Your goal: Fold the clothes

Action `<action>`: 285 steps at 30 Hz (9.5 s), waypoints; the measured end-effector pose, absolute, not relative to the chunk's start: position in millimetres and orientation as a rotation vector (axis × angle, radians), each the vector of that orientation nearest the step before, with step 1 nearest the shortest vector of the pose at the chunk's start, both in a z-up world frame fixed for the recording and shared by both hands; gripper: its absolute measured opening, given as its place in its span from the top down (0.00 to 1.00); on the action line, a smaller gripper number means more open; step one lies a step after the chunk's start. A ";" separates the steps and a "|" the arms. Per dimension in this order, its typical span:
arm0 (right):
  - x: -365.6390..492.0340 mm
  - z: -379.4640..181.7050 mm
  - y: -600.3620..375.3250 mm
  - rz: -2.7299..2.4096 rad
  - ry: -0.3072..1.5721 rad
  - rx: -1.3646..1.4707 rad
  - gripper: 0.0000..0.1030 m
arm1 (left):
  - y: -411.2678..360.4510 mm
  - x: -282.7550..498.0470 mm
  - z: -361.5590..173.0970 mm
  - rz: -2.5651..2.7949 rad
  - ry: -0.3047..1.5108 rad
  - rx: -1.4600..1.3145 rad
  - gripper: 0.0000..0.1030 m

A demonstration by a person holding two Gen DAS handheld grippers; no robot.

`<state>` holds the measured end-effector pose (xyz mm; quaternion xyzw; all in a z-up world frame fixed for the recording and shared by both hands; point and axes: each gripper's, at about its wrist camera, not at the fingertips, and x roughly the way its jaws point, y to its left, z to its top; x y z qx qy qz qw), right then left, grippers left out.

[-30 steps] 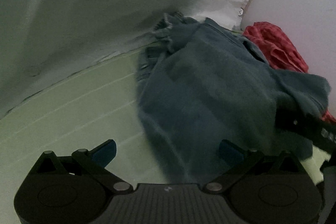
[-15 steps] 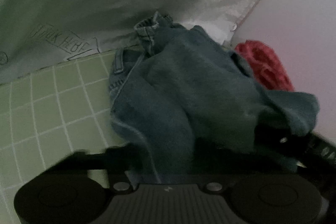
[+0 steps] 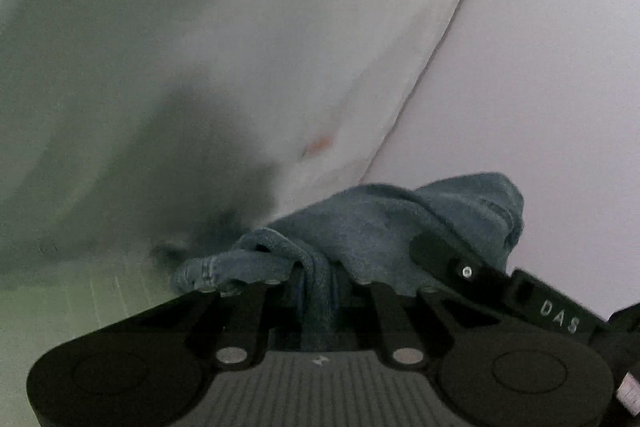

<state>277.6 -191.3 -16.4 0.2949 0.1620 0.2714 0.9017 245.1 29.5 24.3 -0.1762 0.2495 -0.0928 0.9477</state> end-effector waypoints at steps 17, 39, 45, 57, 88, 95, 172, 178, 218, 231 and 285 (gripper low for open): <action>115.2 -37.0 -19.4 1.028 0.719 0.486 0.59 | 121.3 -55.1 15.5 0.435 0.609 -0.249 0.80; 161.0 -170.6 -73.9 0.285 0.954 0.148 0.19 | 188.1 -52.6 -110.9 0.562 0.956 -0.291 0.16; 195.0 -200.1 -102.5 0.104 0.978 0.138 0.13 | 218.7 -34.6 -121.0 0.630 0.960 -0.414 0.12; 243.2 -211.4 -100.9 0.108 0.895 0.002 0.32 | 237.0 21.6 -165.0 0.672 1.044 -0.458 0.05; 206.1 -71.5 -90.5 0.549 0.561 0.392 0.95 | 267.3 -97.4 -52.8 0.942 0.726 -0.416 0.78; 200.4 -146.5 -64.1 0.455 0.836 0.253 0.94 | 285.6 -122.7 -71.3 0.972 0.768 -0.451 0.78; -18.2 -77.8 -25.1 0.457 0.791 0.079 0.17 | 208.8 -146.0 -94.1 0.312 0.830 -0.422 0.47; -18.8 -66.6 61.5 0.797 0.824 0.067 0.18 | 226.1 -172.9 -103.9 0.313 0.825 -0.519 0.42; 34.0 -111.5 -8.8 0.306 0.904 -0.112 0.33 | 326.7 -213.7 -159.9 0.718 0.947 -0.620 0.08; 91.2 -153.1 30.9 0.263 1.015 -0.169 0.13 | 357.3 -187.4 -185.7 0.714 1.051 -0.663 0.00; 23.6 -103.6 -129.5 0.165 0.877 0.053 0.83 | 338.1 -224.0 -192.5 0.775 0.970 -0.760 0.11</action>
